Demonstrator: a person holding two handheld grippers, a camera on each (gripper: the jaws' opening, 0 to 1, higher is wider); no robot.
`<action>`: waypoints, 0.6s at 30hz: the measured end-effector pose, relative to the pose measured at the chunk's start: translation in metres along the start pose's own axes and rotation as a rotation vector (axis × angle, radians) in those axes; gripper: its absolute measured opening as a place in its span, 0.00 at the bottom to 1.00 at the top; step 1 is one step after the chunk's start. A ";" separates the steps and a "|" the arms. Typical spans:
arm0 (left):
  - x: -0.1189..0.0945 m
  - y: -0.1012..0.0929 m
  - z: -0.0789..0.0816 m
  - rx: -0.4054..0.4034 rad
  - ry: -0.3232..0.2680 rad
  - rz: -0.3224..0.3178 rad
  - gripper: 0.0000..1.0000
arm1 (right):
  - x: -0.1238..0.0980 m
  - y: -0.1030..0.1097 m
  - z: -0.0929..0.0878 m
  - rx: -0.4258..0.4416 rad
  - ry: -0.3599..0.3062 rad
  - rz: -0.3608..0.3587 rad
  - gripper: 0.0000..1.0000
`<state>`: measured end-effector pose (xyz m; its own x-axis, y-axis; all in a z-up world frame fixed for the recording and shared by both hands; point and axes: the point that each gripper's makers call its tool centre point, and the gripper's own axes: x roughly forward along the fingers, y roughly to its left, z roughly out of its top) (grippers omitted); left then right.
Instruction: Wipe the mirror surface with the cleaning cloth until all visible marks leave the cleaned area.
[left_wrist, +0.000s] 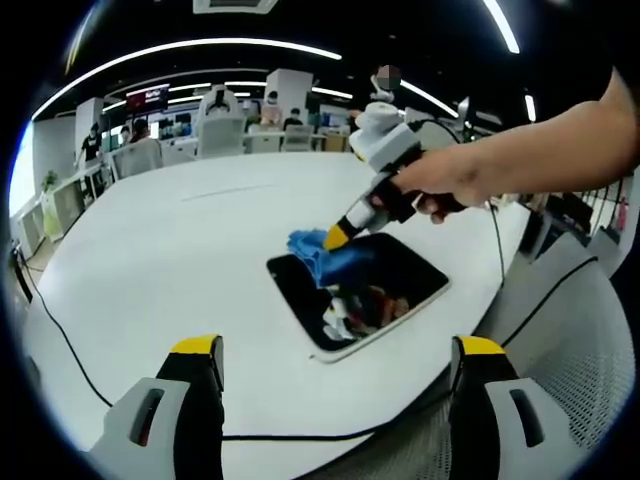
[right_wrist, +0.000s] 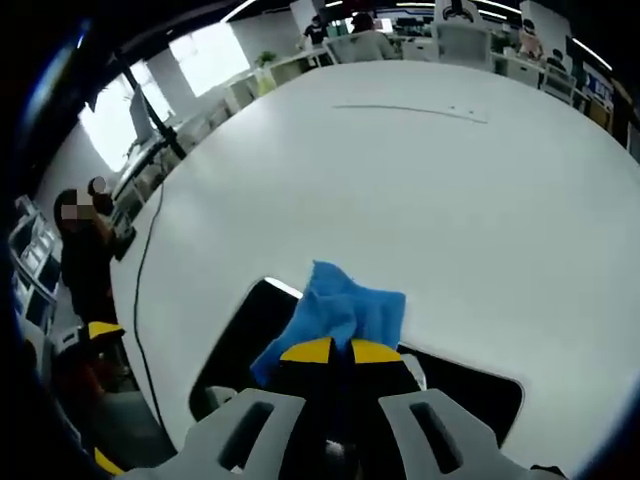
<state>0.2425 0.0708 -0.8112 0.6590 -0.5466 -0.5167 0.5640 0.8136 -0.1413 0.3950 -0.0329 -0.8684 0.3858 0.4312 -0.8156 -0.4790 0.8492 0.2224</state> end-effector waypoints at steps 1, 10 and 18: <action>0.000 0.000 0.000 0.000 0.001 0.000 0.94 | 0.000 0.000 0.000 -0.002 -0.002 0.002 0.00; 0.000 0.001 -0.001 -0.005 0.004 0.007 0.94 | -0.001 0.000 -0.001 -0.019 -0.005 0.010 0.00; 0.000 0.001 0.000 -0.007 -0.001 0.007 0.94 | -0.005 -0.008 -0.003 -0.023 -0.002 0.008 0.00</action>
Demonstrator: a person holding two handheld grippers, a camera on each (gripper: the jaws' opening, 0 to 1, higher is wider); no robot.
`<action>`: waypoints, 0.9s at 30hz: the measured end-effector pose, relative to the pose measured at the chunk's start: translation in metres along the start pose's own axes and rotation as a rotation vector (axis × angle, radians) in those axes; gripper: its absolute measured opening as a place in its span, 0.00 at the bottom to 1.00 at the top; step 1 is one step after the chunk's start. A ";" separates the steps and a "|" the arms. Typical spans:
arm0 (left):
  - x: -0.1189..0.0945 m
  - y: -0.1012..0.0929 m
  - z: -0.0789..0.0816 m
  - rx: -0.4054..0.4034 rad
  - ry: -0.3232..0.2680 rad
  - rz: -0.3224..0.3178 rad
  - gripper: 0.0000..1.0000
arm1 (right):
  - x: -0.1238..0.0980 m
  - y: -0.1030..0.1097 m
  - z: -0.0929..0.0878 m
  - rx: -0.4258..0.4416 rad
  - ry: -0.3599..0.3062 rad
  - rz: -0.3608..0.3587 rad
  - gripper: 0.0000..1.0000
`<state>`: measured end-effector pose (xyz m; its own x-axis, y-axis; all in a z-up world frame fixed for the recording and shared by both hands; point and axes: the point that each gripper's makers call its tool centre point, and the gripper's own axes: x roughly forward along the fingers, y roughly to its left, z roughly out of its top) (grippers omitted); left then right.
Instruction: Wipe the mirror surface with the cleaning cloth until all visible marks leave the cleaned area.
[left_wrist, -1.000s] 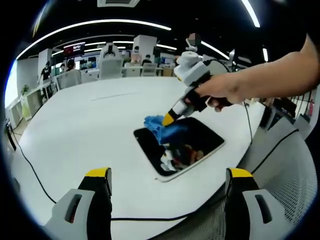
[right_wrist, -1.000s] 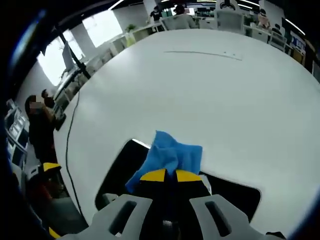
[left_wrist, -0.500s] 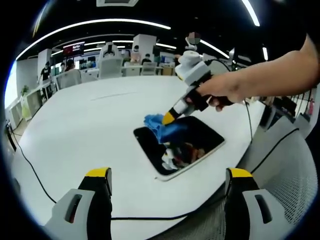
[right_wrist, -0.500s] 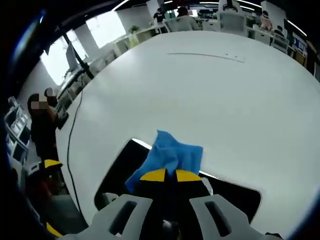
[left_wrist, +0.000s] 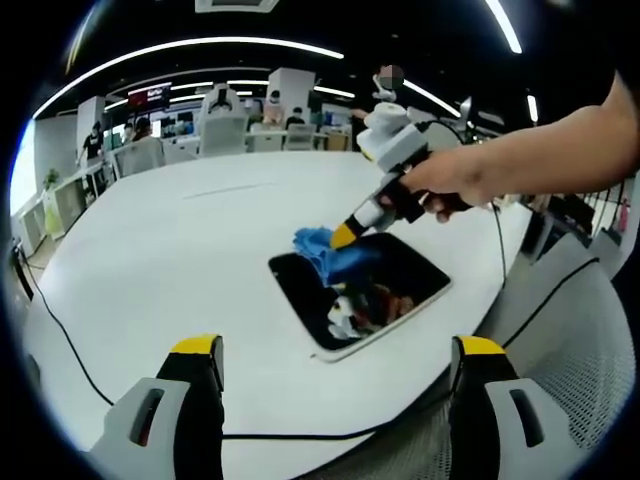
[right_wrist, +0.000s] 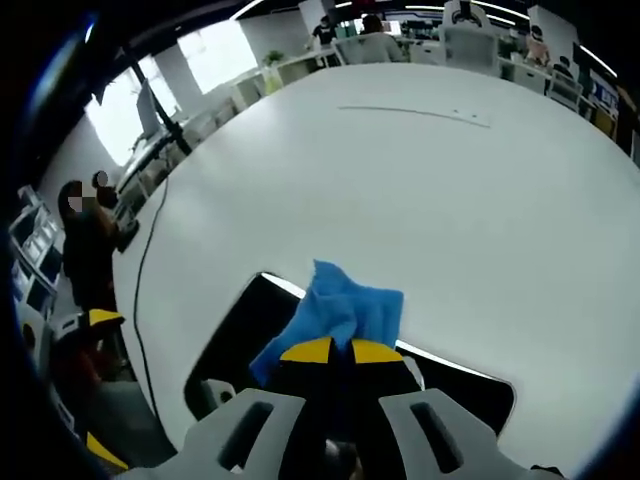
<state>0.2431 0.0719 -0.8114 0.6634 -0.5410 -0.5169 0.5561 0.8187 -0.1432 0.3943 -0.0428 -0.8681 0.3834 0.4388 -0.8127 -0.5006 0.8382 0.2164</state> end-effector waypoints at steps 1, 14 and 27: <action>0.000 0.000 0.000 -0.001 -0.001 0.000 0.94 | -0.001 -0.001 -0.001 0.001 0.000 -0.002 0.00; 0.000 0.001 0.001 -0.003 -0.004 0.004 0.94 | -0.010 -0.019 -0.007 0.010 0.006 -0.022 0.00; -0.001 0.003 0.000 -0.006 -0.005 0.011 0.93 | -0.017 -0.034 -0.012 0.035 0.006 -0.044 0.00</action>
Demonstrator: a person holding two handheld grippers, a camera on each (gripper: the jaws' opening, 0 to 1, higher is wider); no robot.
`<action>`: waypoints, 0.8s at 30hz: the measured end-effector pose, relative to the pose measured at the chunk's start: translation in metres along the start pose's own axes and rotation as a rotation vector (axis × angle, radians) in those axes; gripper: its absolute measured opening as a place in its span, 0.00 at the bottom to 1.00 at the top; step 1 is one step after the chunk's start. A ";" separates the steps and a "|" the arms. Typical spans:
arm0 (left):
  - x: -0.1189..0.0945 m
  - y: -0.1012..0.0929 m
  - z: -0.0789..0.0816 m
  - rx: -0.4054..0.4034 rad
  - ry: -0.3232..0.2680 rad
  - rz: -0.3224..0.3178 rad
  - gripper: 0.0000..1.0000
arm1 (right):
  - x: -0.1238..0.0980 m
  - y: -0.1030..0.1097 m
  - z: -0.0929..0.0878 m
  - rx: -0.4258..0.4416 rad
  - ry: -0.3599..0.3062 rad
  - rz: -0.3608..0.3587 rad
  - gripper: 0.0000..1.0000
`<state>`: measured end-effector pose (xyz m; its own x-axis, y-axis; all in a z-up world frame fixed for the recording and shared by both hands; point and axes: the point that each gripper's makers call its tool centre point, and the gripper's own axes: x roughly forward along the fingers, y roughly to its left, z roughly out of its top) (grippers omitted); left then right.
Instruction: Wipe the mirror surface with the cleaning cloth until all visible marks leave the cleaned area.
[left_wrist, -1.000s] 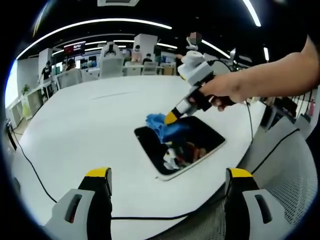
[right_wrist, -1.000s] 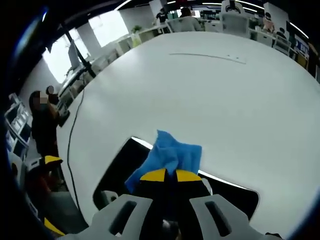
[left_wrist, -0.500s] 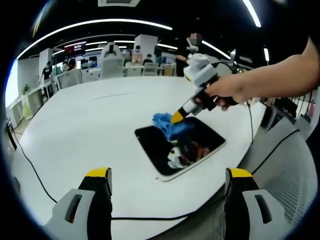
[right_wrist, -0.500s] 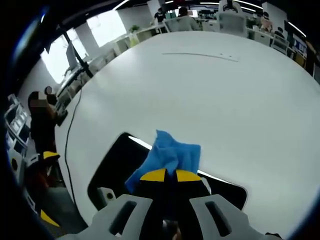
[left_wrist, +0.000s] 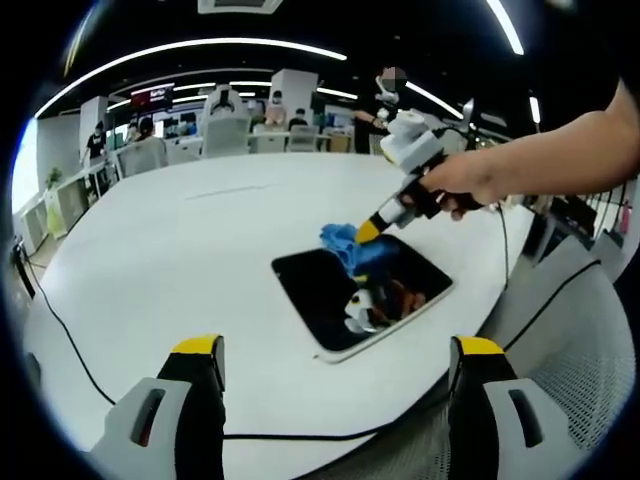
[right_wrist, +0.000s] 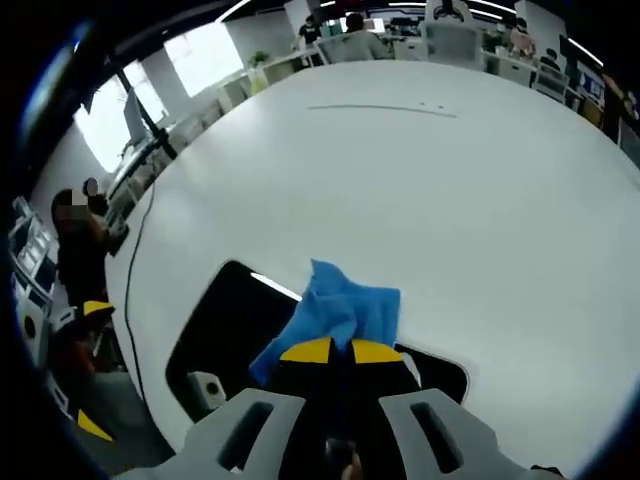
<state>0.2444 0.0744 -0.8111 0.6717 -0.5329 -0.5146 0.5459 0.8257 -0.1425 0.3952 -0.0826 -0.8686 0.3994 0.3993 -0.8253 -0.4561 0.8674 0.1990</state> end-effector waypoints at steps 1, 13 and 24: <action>0.000 0.000 0.000 0.001 -0.001 0.001 0.93 | 0.000 -0.001 0.000 0.002 -0.003 -0.001 0.00; 0.000 0.002 0.001 0.003 -0.003 0.009 0.93 | -0.002 -0.006 -0.001 0.020 -0.008 -0.002 0.00; -0.001 0.004 0.001 0.002 -0.004 0.020 0.93 | -0.006 -0.012 -0.004 -0.014 -0.039 -0.059 0.00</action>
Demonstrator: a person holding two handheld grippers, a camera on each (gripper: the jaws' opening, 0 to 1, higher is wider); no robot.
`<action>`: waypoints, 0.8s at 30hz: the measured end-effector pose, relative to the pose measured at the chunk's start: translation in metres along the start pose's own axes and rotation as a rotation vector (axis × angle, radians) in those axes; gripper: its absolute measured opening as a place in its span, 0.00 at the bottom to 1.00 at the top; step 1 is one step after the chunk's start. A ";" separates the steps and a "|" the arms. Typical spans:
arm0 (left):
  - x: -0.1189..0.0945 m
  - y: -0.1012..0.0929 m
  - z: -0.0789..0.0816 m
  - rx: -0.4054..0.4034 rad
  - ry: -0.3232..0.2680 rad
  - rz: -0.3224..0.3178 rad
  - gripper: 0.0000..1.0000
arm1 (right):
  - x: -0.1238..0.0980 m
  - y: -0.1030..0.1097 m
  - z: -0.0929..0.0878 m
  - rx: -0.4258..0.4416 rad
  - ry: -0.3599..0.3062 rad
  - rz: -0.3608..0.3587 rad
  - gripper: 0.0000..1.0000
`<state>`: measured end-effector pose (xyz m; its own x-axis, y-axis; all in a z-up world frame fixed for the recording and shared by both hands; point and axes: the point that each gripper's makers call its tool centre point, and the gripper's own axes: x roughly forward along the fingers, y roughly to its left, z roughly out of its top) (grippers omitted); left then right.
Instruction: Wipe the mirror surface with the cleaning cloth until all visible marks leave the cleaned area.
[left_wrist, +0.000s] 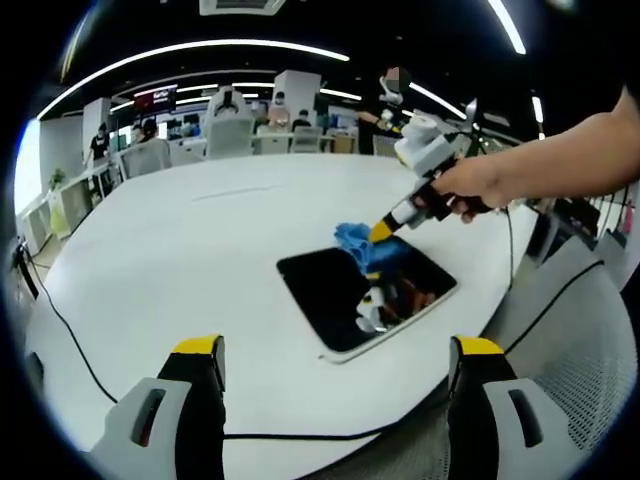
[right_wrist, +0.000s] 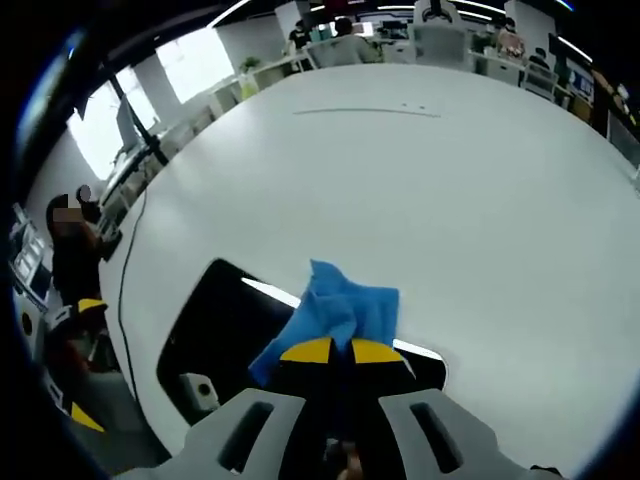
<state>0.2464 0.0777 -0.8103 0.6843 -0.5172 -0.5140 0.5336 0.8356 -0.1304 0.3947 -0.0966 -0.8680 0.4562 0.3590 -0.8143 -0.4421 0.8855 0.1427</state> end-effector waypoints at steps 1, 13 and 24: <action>0.000 0.000 0.000 0.001 0.000 0.000 0.93 | 0.000 0.001 0.000 -0.014 -0.007 -0.006 0.00; -0.001 -0.001 0.000 0.006 0.002 -0.003 0.94 | -0.014 0.015 -0.022 0.024 -0.047 -0.017 0.00; -0.001 -0.005 0.003 -0.005 -0.019 -0.026 0.98 | -0.025 0.026 -0.041 0.032 -0.080 -0.021 0.00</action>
<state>0.2447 0.0731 -0.8062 0.6792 -0.5425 -0.4943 0.5494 0.8224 -0.1477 0.3406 -0.0946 -0.8672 0.5262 0.3614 -0.7698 -0.4070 0.9018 0.1451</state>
